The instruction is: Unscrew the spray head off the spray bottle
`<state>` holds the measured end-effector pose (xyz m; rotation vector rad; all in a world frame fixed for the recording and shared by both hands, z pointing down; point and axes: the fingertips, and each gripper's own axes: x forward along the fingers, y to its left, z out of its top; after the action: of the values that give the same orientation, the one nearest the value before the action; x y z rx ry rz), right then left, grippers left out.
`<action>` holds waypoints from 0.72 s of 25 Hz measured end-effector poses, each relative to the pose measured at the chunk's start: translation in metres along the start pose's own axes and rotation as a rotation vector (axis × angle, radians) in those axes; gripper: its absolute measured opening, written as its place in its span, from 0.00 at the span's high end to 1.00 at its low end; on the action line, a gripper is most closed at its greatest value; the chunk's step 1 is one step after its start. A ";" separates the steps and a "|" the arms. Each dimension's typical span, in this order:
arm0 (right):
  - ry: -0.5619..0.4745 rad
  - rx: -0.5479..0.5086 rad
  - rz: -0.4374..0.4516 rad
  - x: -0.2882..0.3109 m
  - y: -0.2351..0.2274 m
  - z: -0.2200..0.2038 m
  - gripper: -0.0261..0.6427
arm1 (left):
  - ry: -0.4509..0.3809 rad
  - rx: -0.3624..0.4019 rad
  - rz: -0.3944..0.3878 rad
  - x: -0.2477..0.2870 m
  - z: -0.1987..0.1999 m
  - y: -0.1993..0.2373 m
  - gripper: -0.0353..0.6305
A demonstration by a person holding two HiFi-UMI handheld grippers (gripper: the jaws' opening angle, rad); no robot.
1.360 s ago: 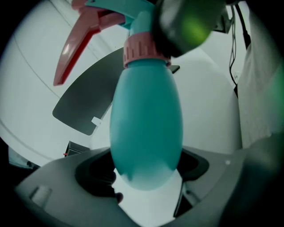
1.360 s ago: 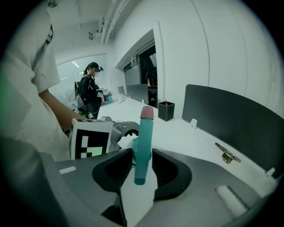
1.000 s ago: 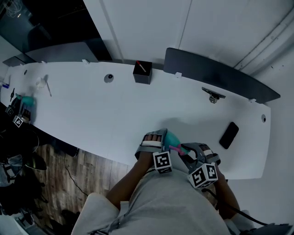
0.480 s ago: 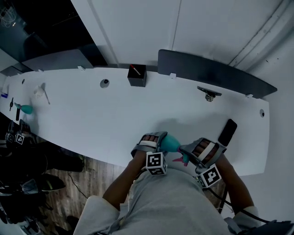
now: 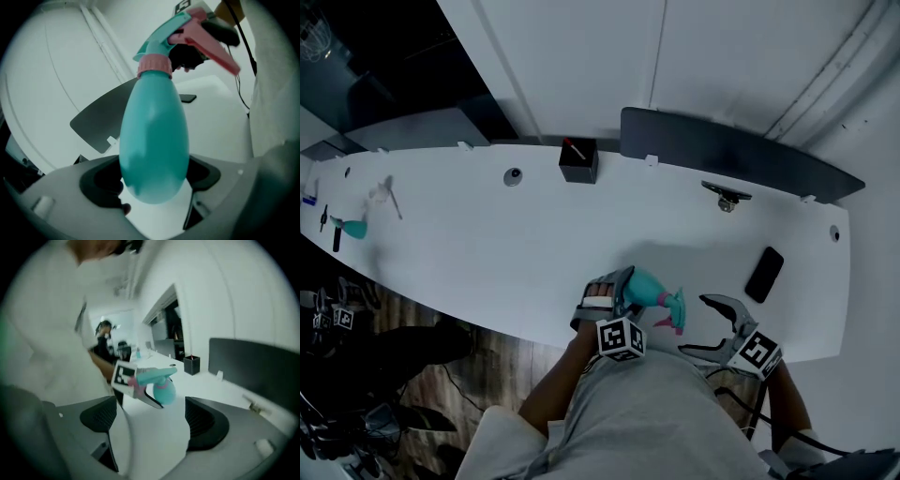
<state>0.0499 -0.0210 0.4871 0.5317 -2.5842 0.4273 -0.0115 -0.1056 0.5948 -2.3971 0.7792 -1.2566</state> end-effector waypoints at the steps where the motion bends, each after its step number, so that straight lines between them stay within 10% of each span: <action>1: -0.094 0.204 0.044 -0.005 0.000 0.011 0.25 | 0.005 0.018 0.023 0.001 -0.001 0.003 0.35; 3: -0.303 0.576 0.063 -0.010 -0.013 0.035 0.24 | 0.013 0.049 0.059 0.003 -0.002 0.008 0.35; 5: -0.373 0.735 0.004 -0.002 -0.030 0.043 0.24 | 0.022 0.063 0.075 0.006 -0.002 0.010 0.35; 12: -0.123 0.507 -0.214 0.037 -0.042 0.022 0.63 | 0.042 0.090 0.079 0.008 0.000 0.004 0.35; 18: -0.009 0.418 -0.233 0.047 -0.041 0.015 0.76 | 0.053 0.100 0.071 0.010 -0.002 0.003 0.35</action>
<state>0.0240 -0.0767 0.5063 0.9653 -2.4055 0.8900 -0.0095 -0.1138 0.6007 -2.2459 0.7904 -1.3042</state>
